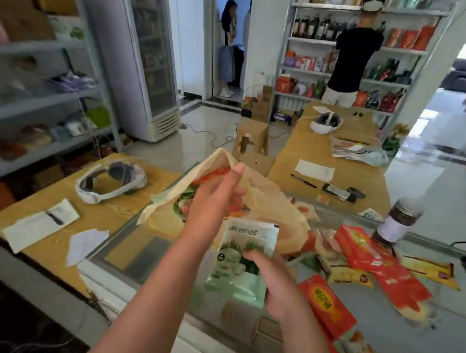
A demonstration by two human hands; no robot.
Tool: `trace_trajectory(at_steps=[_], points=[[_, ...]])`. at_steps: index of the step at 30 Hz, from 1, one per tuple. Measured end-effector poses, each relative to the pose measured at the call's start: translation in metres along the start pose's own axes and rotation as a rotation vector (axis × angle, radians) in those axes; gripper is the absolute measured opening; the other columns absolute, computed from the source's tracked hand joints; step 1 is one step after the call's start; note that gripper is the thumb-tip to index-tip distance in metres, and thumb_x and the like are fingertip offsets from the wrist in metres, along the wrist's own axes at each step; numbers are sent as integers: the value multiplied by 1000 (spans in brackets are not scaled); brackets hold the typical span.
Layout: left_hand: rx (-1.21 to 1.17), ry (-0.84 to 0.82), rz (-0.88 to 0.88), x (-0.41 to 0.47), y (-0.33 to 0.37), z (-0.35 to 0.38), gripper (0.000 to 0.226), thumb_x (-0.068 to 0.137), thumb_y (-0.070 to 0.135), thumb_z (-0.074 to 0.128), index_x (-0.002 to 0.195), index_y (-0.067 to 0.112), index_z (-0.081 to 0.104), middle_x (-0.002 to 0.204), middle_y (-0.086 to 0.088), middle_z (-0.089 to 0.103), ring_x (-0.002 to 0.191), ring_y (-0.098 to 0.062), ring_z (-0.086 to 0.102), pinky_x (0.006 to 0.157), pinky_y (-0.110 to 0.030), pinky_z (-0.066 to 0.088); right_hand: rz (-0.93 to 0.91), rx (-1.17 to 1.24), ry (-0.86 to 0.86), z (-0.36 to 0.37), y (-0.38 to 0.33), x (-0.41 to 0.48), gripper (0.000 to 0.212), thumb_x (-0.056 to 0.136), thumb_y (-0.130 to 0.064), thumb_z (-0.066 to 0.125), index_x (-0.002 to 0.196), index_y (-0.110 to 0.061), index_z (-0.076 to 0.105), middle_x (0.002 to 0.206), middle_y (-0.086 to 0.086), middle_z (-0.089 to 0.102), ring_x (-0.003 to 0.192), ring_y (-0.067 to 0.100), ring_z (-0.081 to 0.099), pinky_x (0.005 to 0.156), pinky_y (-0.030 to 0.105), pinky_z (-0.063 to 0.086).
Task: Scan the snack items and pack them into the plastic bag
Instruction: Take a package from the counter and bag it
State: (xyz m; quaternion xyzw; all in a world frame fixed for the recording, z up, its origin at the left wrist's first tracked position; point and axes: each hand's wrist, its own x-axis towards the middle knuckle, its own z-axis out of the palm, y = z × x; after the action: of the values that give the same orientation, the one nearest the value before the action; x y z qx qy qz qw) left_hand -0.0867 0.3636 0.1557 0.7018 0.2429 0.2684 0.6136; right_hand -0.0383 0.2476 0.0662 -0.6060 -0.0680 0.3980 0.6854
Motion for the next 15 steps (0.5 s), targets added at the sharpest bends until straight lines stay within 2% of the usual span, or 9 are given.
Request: trace_trajectory(at_steps=[2, 5, 8, 10, 12, 14, 15], points=[[-4, 57, -35, 3, 14, 1, 64, 68, 82, 46, 91, 26, 68, 88, 4, 74, 80, -14, 69, 72, -38, 55, 52, 20, -36, -1, -7, 6, 18, 86, -6, 53, 96, -17, 64, 87, 10, 71, 87, 30, 68, 84, 48, 54], [133, 245, -24, 8, 29, 2, 57, 81, 75, 44, 85, 21, 62, 81, 4, 68, 69, -8, 64, 60, -27, 51, 75, 29, -121, -2, -22, 13, 20, 89, -3, 47, 99, -15, 59, 85, 10, 68, 81, 27, 67, 77, 43, 55], [321, 361, -10, 17, 32, -4, 74, 82, 76, 38, 89, 8, 65, 86, -9, 68, 82, -24, 64, 77, -43, 52, 68, 76, -127, 2, -38, 22, 18, 93, -4, 48, 98, -17, 58, 94, 9, 68, 85, 24, 67, 76, 40, 56], [339, 354, -29, 24, 33, -8, 64, 84, 69, 33, 84, 14, 64, 84, -7, 70, 84, -26, 66, 84, -48, 52, 78, 213, -18, 5, -43, 37, 16, 93, -7, 52, 106, -16, 56, 98, 10, 67, 84, 23, 67, 65, 35, 57], [325, 301, -62, 33, 34, -11, 46, 81, 58, 31, 80, 23, 60, 89, -3, 71, 88, -24, 67, 88, -48, 52, 61, 337, 99, 8, -44, 55, 24, 92, -12, 56, 116, -14, 53, 107, 12, 66, 91, 26, 67, 67, 38, 58], [319, 241, -65, 42, 36, -11, 54, 70, 58, 29, 82, 17, 62, 91, -4, 72, 89, -26, 67, 87, -52, 52, 55, 386, 139, 13, -45, 70, 27, 93, -17, 57, 119, -12, 54, 113, 14, 65, 96, 29, 66, 72, 42, 59], [322, 226, -55, 46, 37, -10, 59, 67, 59, 28, 82, 13, 62, 91, -6, 72, 89, -28, 67, 86, -54, 52, 60, 399, 137, 16, -46, 74, 26, 94, -18, 57, 118, -9, 55, 111, 14, 65, 95, 28, 66, 66, 39, 60]])
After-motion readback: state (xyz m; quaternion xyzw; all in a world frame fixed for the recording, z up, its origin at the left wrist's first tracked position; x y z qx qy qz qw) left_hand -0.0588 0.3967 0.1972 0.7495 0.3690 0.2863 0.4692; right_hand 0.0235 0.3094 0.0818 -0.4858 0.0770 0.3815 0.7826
